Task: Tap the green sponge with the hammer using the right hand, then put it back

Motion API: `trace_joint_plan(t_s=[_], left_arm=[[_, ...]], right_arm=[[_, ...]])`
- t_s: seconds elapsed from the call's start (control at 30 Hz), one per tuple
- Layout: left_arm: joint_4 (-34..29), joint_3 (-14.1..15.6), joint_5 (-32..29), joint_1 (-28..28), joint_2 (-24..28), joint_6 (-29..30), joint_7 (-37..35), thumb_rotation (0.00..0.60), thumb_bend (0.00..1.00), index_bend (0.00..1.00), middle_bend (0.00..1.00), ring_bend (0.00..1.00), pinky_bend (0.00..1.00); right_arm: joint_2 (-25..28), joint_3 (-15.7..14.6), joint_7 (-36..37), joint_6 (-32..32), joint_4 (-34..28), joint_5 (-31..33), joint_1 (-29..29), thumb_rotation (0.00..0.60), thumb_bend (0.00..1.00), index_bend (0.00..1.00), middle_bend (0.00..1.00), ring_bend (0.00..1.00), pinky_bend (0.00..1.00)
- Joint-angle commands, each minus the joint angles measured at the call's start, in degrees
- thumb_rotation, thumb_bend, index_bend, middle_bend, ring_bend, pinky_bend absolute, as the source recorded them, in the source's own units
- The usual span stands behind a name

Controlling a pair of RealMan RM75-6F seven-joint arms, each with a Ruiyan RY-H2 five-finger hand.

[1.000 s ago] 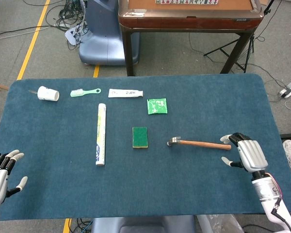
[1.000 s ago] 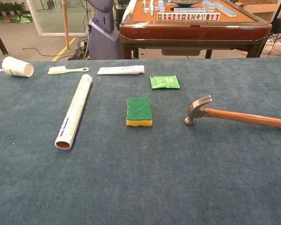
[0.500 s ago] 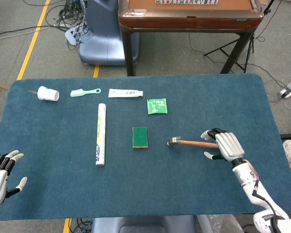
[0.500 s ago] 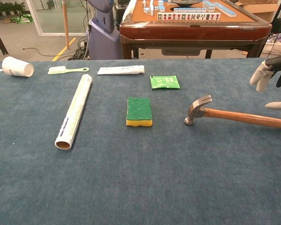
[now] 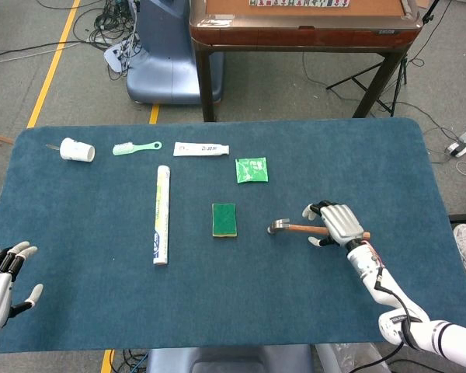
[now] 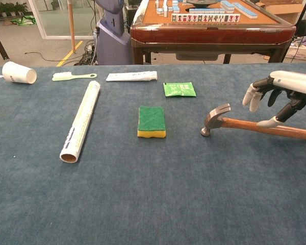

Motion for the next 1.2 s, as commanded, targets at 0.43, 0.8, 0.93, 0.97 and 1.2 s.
trace_joint_plan(t_s=[0.43, 0.8, 0.93, 0.97, 1.2], left_arm=[[0.21, -0.17, -0.72, -0.04, -0.18, -0.35, 0.38, 0.600, 0.25, 0.22, 0.17, 0.15, 0.08], [0.74, -0.15, -0.98, 0.07, -0.36, -0.46, 0.02, 0.600, 0.25, 0.22, 0.17, 0.15, 0.08], [1.10, -0.15, -1.14, 0.10, -0.47, -0.56, -0.24, 0.600, 0.25, 0.22, 0.17, 0.15, 0.08], [1.19, -0.16, -1.16, 0.10, -0.50, -0.58, -0.33, 0.600, 0.25, 0.22, 0.17, 0.15, 0.08], [1.75, -0.12, -1.37, 0.33, -0.55, -0.47, -0.88, 0.600, 0.25, 0.22, 0.17, 0.15, 0.08]], right_arm=[[-5.59, -0.19, -0.35, -6.73, 6.95, 3.11, 5.22, 0.600, 0.26, 0.38, 0.40, 0.25, 0.34], [-6.03, -0.89, -1.39, -8.16, 7.46, 4.68, 6.15, 0.600, 0.33, 0.38, 0.41, 0.25, 0.34], [-6.15, -1.09, -1.80, -8.47, 7.48, 5.17, 6.41, 0.600, 0.36, 0.38, 0.43, 0.25, 0.34], [-6.19, -1.13, -1.94, -8.56, 7.46, 5.32, 6.50, 0.600, 0.37, 0.38, 0.43, 0.26, 0.34], [-6.08, -1.41, -2.78, -8.95, 6.83, 6.10, 6.94, 0.600, 0.40, 0.38, 0.44, 0.27, 0.34]])
